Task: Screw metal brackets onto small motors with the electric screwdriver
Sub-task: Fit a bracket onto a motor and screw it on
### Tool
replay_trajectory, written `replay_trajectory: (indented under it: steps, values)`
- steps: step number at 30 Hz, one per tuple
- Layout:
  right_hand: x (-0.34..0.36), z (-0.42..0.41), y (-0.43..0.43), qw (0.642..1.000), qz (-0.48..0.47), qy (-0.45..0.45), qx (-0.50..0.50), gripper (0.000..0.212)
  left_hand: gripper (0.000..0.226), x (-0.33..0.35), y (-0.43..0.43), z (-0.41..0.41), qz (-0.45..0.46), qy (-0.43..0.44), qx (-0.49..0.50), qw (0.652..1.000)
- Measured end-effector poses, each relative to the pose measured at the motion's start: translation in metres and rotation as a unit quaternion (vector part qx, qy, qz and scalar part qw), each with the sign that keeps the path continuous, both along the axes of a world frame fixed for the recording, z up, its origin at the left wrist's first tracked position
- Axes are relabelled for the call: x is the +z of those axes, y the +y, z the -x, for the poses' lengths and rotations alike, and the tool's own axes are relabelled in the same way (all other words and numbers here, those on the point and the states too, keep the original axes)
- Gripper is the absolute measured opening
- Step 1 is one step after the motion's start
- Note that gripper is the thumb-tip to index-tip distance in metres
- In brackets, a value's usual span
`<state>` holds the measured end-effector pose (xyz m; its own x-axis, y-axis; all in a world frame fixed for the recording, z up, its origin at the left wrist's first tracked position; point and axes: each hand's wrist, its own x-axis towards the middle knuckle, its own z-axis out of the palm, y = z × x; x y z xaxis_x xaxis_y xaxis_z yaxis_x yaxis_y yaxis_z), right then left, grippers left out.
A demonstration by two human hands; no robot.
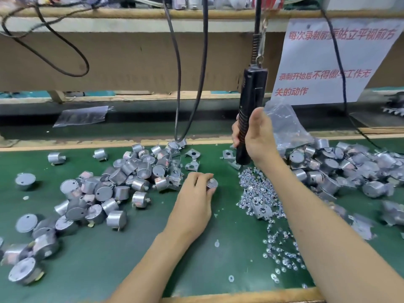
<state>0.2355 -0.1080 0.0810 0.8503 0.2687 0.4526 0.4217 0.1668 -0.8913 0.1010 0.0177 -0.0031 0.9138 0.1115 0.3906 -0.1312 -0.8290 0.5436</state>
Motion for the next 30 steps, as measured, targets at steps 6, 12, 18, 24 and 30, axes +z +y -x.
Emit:
replay_trajectory:
  steps: [6, 12, 18, 24, 30]
  values:
    - [-0.013, -0.006, 0.005, 1.0, -0.022, 0.009, -0.009, 0.102, 0.032, -0.009, 0.002, -0.019, -0.026, 0.025, 0.008, 0.999]
    - [-0.017, -0.009, 0.011, 0.999, -0.029, 0.016, -0.009, 0.102, 0.04, -0.012, 0.005, -0.018, 0.034, 0.028, 0.013, 0.999]
    - [-0.022, -0.013, 0.011, 0.999, -0.024, 0.024, -0.022, 0.108, 0.043, -0.01, 0.005, -0.02, 0.083, 0.022, 0.036, 0.996]
    - [-0.023, -0.012, 0.011, 0.999, -0.016, 0.025, -0.021, 0.107, 0.046, -0.008, 0.005, -0.032, 0.091, 0.085, 0.072, 0.99]
    - [-0.02, -0.007, 0.01, 0.999, -0.018, 0.025, -0.018, 0.115, 0.039, 0.001, 0.0, -0.042, 0.031, 0.094, 0.113, 0.989]
